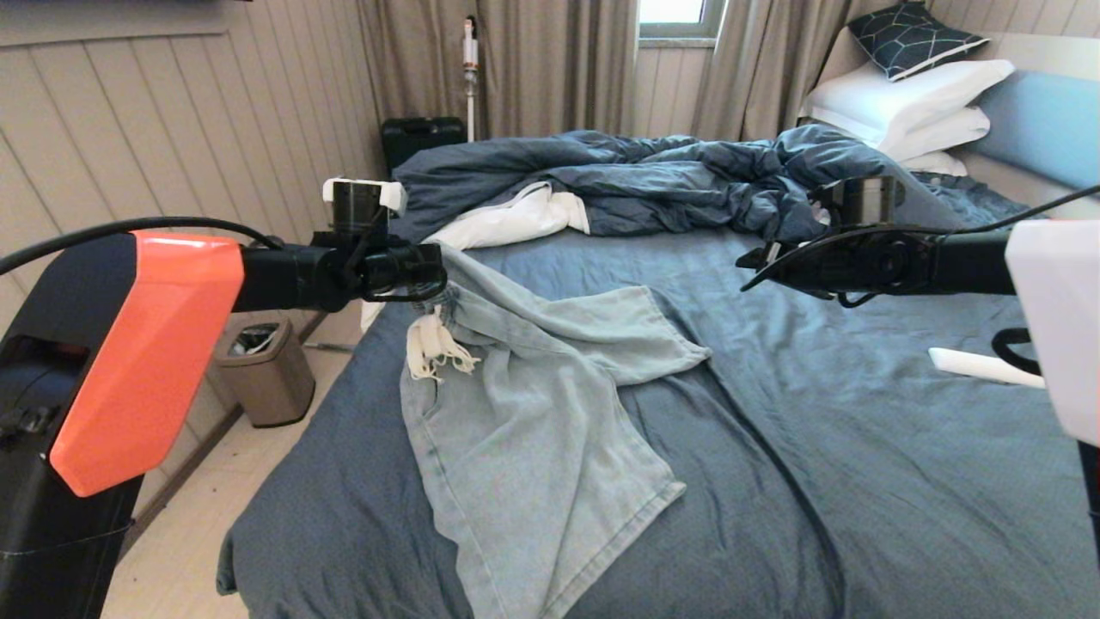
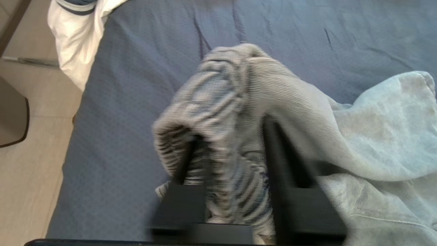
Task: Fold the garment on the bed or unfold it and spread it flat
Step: Unford the blue shorts
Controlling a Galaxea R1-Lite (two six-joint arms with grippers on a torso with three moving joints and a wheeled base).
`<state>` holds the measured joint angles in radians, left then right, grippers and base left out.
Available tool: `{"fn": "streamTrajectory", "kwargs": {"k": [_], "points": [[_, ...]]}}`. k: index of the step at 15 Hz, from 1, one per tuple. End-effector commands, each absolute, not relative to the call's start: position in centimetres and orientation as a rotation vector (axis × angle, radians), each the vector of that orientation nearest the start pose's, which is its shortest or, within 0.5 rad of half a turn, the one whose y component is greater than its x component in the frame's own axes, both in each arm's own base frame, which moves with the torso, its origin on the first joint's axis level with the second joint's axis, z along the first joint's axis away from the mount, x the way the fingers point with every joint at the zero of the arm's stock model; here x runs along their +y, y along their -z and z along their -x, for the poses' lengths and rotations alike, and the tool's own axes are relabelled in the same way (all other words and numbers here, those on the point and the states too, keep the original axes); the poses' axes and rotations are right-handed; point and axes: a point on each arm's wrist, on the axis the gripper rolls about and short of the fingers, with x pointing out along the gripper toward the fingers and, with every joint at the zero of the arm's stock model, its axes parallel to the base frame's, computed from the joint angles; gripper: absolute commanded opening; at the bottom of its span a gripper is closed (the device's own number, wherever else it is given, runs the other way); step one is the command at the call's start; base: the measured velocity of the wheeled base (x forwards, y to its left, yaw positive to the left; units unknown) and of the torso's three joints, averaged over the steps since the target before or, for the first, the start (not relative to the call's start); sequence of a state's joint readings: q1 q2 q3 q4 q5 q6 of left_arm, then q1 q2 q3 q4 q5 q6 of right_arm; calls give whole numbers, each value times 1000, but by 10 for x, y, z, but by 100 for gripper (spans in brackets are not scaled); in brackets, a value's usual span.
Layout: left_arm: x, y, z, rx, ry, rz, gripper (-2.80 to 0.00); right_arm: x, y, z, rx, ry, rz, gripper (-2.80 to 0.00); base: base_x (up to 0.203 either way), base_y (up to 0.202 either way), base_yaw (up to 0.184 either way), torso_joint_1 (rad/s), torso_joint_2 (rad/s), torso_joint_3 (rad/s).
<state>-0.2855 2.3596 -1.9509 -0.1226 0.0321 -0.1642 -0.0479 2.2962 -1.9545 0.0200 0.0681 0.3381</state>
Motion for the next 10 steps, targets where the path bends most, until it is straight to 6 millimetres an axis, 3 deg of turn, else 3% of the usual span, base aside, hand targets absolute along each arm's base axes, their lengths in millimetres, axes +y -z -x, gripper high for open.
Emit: {"fn": "streamTrajectory", "kwargs": {"k": [1,7,10], "points": [[-140,-184,-481,298,228,118,0,-23,-205,-482,354,42,-358,0,0,0,0,0,0,0],[-137,-202,-474,263,226,125,0,-21,-214,-473,351,38,-361,0,0,0,0,0,0,0],[-122,-235,-459,239,163,131,0,-20,-232,-457,335,31,-369,0,0,0,0,0,0,0]]}}
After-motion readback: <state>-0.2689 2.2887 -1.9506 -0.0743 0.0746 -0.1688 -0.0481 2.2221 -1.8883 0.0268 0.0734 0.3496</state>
